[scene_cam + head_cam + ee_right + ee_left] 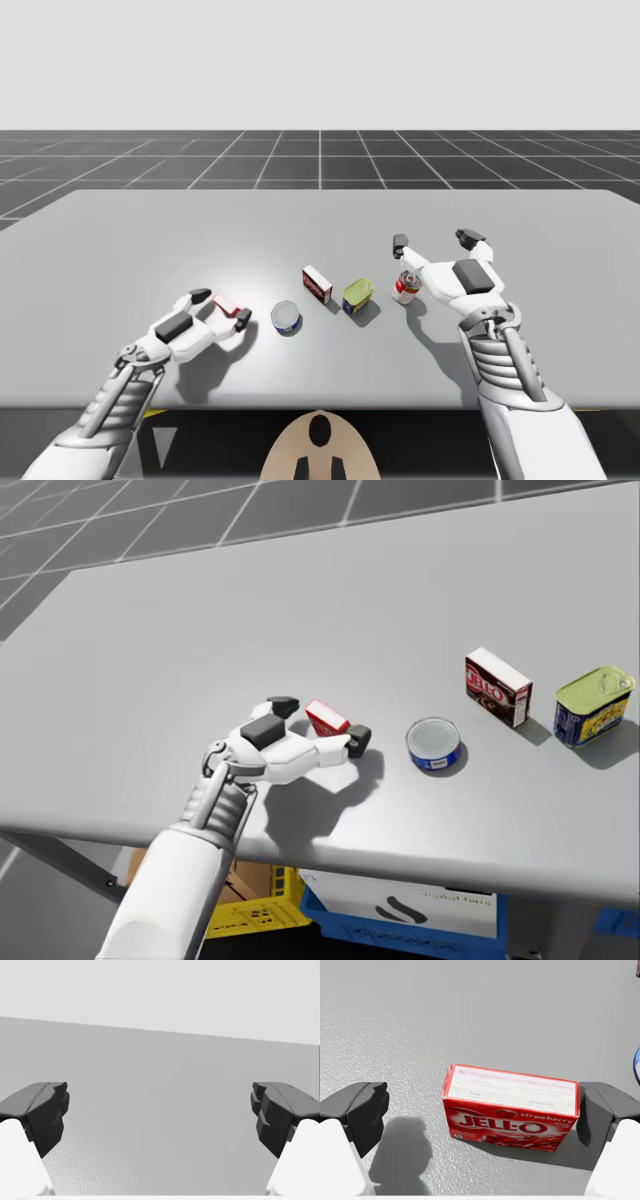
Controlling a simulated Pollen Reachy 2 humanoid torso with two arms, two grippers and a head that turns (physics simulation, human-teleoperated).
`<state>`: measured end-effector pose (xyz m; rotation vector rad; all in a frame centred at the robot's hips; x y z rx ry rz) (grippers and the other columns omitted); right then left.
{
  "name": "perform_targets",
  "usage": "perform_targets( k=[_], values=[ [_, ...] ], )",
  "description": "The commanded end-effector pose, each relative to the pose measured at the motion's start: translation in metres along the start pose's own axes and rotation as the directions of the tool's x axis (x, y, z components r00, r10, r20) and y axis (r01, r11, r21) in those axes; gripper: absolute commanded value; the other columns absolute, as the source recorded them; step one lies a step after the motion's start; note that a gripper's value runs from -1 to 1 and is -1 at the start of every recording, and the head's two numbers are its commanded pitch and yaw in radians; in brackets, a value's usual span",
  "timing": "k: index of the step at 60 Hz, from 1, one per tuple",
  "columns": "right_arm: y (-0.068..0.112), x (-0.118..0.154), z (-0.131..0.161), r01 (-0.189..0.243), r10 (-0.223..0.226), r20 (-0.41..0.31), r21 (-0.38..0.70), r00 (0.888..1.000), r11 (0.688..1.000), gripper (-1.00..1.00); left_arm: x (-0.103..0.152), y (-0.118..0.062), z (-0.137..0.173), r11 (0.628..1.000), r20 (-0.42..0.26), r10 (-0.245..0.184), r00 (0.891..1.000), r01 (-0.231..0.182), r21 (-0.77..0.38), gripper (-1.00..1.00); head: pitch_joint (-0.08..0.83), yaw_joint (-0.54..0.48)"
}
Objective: Lift the gelatin box off the table.
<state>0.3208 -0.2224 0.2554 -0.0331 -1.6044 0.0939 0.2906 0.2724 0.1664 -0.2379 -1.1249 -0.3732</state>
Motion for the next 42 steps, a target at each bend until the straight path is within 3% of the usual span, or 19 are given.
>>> perform_targets(
  k=[1,11,12,13,14,15,16,25,42],
  values=[
    [0.0,0.0,0.0,0.005,-0.005,0.0,-0.001,1.0,1.0,-1.0,0.001,-0.003,-0.014,1.0,-0.025,0.005,1.0,-0.005,0.014,-1.0,0.708,0.37],
    [-0.001,0.001,0.0,0.006,-0.006,0.0,0.0,1.0,1.0,-1.0,-0.001,-0.007,-0.017,1.0,-0.041,-0.002,0.999,0.003,0.013,-0.93,0.707,0.37],
    [-0.001,0.001,0.001,0.006,-0.006,0.001,-0.001,1.0,1.0,-1.0,-0.003,-0.008,-0.017,1.0,-0.049,-0.008,0.999,0.009,0.017,-0.29,0.706,0.37],
    [-0.001,0.001,0.001,0.006,-0.006,0.001,-0.001,1.0,1.0,-1.0,-0.004,-0.008,-0.016,1.0,-0.05,-0.011,0.999,0.012,0.019,-0.29,0.706,0.37],
    [-0.001,0.001,0.001,0.007,-0.007,0.001,-0.001,1.0,1.0,-1.0,-0.004,-0.008,-0.016,1.0,-0.052,-0.012,0.999,0.013,0.018,-0.06,0.705,0.37],
    [-0.001,0.001,0.001,0.008,-0.008,0.002,-0.001,1.0,1.0,-1.0,-0.006,-0.009,-0.016,1.0,-0.056,-0.024,0.998,0.025,0.017,0.88,0.703,0.37],
    [-0.001,0.001,0.001,0.007,-0.007,0.002,-0.001,1.0,1.0,-1.0,-0.007,-0.01,-0.015,0.999,-0.055,-0.028,0.998,0.029,0.02,0.94,0.702,0.37],
    [-0.001,0.002,0.001,0.008,-0.008,0.002,-0.001,1.0,1.0,-1.0,-0.01,-0.011,-0.012,0.998,-0.045,-0.06,0.997,0.062,0.034,1.0,0.64,0.37],
    [-0.002,0.001,0.001,0.009,-0.009,-0.002,-0.004,1.0,1.0,-1.0,-0.009,-0.008,-0.011,0.998,-0.037,-0.05,0.998,0.051,0.027,1.0,0.405,0.4]
  ],
)
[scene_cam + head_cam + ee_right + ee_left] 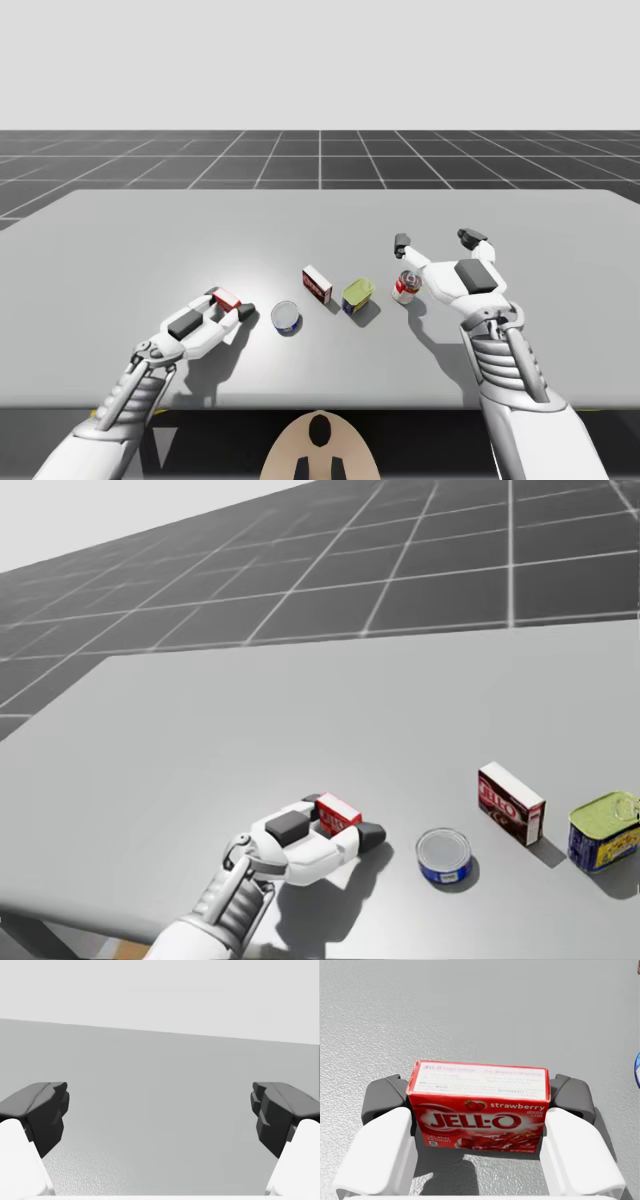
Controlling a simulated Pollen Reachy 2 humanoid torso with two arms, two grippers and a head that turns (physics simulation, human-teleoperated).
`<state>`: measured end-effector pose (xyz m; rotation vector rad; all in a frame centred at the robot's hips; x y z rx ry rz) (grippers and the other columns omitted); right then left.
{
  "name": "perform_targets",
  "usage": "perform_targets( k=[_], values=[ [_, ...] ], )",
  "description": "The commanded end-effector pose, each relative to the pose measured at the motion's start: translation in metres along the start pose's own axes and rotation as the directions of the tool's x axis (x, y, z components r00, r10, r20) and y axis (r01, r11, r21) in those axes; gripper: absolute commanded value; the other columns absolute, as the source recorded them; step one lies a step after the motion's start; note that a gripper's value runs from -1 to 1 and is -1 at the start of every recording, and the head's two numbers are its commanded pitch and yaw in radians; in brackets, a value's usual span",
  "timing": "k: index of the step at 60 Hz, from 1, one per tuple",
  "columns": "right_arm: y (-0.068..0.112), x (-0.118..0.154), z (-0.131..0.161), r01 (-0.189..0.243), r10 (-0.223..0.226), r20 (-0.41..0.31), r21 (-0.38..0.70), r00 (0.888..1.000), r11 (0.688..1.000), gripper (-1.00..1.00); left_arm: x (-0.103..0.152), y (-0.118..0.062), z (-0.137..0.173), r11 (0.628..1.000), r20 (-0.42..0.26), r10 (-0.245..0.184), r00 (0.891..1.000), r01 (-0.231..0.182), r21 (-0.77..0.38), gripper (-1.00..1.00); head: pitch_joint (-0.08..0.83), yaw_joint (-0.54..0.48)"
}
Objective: Lift the gelatin box off the table.
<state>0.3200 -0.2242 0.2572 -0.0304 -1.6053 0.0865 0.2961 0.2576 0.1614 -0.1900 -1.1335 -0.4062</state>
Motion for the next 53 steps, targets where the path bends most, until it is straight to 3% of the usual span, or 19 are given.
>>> perform_targets(
  k=[1,15,25,33,45,49,50,53],
  values=[
    [0.0,0.0,0.0,0.003,-0.003,-0.002,-0.001,1.0,1.0,-1.0,-0.009,0.003,0.001,1.0,-0.034,0.0,0.999,0.0,0.005,1.0,0.398,0.4],
    [-0.001,0.0,-0.001,0.005,-0.005,-0.004,-0.001,1.0,1.0,-1.0,-0.001,0.005,0.008,1.0,-0.01,0.007,1.0,-0.007,0.008,1.0,0.329,0.4],
    [-0.002,-0.001,-0.001,0.005,-0.005,-0.009,-0.002,1.0,1.0,-1.0,0.033,0.01,0.029,1.0,0.063,-0.012,0.998,0.011,0.021,1.0,0.329,0.4],
    [-0.005,0.001,-0.001,0.018,-0.017,-0.016,0.007,1.0,1.0,-1.0,0.064,0.014,0.048,0.998,0.137,-0.033,0.99,0.026,0.056,1.0,0.326,0.4],
    [-0.006,0.001,-0.001,0.023,-0.023,-0.025,0.007,0.999,1.0,-1.0,0.124,0.017,0.08,0.992,0.272,-0.087,0.958,0.057,0.116,1.0,0.311,0.4],
    [-0.006,0.0,-0.001,0.015,-0.015,-0.022,0.007,1.0,1.0,-1.0,0.143,0.019,0.09,0.988,0.328,-0.104,0.939,0.061,0.14,1.0,0.308,0.4],
    [-0.007,0.0,-0.002,0.018,-0.018,-0.025,0.011,1.0,1.0,-1.0,0.153,0.019,0.094,0.987,0.355,-0.11,0.928,0.059,0.15,1.0,0.308,0.4],
    [-0.007,0.0,-0.002,0.018,-0.018,-0.025,0.014,1.0,1.0,-1.0,0.162,0.02,0.098,0.984,0.383,-0.119,0.916,0.057,0.17,1.0,0.307,0.4]
  ],
)
